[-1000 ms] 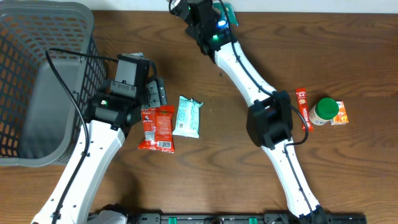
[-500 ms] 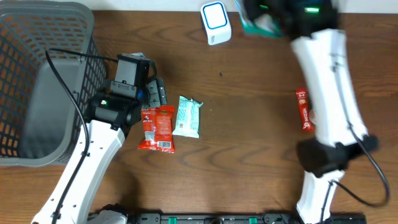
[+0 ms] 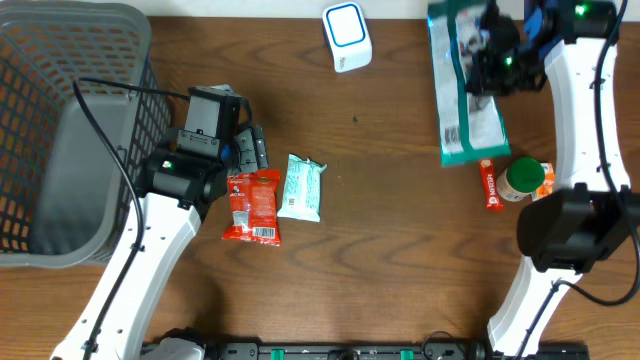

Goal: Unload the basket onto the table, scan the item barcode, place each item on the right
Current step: 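Carry the gloves pack right and lower it onto the table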

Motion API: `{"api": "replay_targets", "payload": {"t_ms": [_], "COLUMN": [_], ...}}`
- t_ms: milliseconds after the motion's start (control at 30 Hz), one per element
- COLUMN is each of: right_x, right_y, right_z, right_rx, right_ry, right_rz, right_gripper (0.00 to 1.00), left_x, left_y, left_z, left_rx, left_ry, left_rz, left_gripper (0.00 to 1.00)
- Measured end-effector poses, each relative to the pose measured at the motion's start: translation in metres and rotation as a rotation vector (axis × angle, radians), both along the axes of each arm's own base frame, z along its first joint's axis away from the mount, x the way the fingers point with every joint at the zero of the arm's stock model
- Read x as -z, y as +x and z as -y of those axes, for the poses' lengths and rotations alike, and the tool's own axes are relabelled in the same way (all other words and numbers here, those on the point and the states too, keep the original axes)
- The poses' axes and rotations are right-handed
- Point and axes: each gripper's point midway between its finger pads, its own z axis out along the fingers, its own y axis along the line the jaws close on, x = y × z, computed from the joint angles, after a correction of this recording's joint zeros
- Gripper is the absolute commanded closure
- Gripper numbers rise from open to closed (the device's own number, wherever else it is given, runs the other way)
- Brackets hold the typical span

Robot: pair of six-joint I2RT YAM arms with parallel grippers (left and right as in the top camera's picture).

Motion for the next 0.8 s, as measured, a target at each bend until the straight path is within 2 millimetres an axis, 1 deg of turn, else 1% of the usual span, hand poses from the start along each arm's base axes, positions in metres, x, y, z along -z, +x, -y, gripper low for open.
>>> {"api": "replay_targets", "payload": {"t_ms": [167,233,267,300,333,367,400,433,533,567,667,700,733,800], "right_x": [0.062,0.089,0.098,0.108,0.118,0.125,0.13,0.134,0.137,0.137,0.137,0.136,0.134,0.127], "right_y": [0.005,0.0,-0.003,-0.004,-0.006,-0.007,-0.008,-0.009,-0.008,-0.007,-0.006,-0.007,-0.006,-0.004], "right_z": [0.021,0.028,0.031,0.034,0.037,0.04,0.043,0.045,0.052,0.053,0.056,0.056,0.057,0.058], "right_rx": [0.025,0.032,0.033,0.035,0.037,0.039,0.04,0.043,0.047,0.048,0.062,0.068,0.076,0.09], "right_ry": [0.003,-0.024,-0.038,-0.056,-0.078,-0.096,-0.114,-0.128,-0.168,-0.175,-0.188,-0.189,-0.191,-0.19], "right_rz": [-0.026,-0.047,-0.059,-0.063,-0.068,-0.07,-0.073,-0.076,-0.07,-0.065,-0.067,-0.07,-0.071,-0.069], "right_gripper": [0.99,0.99,0.98,0.94,0.85,0.66,0.57,0.51,0.39,0.29,0.07,0.06,0.07,0.17], "left_x": [0.0,0.0,0.0,0.0,0.0,0.0,0.0,0.0,0.0,0.0,0.0,0.0,0.0,0.0], "left_y": [0.0,0.0,0.0,0.0,0.0,0.0,0.0,0.0,0.0,0.0,0.0,0.0,0.0,0.0], "left_z": [0.0,0.0,0.0,0.0,0.0,0.0,0.0,0.0,0.0,0.0,0.0,0.0,0.0,0.0], "left_rx": [0.0,0.0,0.0,0.0,0.0,0.0,0.0,0.0,0.0,0.0,0.0,0.0,0.0,0.0], "left_ry": [0.0,0.0,0.0,0.0,0.0,0.0,0.0,0.0,0.0,0.0,0.0,0.0,0.0,0.0], "left_rz": [0.0,0.0,0.0,0.0,0.0,0.0,0.0,0.0,0.0,0.0,0.0,0.0,0.0,0.0], "left_gripper": [0.16,0.16,0.16,0.16,0.16,0.16,0.16,0.16,0.16,0.16,0.16,0.16,0.16,0.16]}}
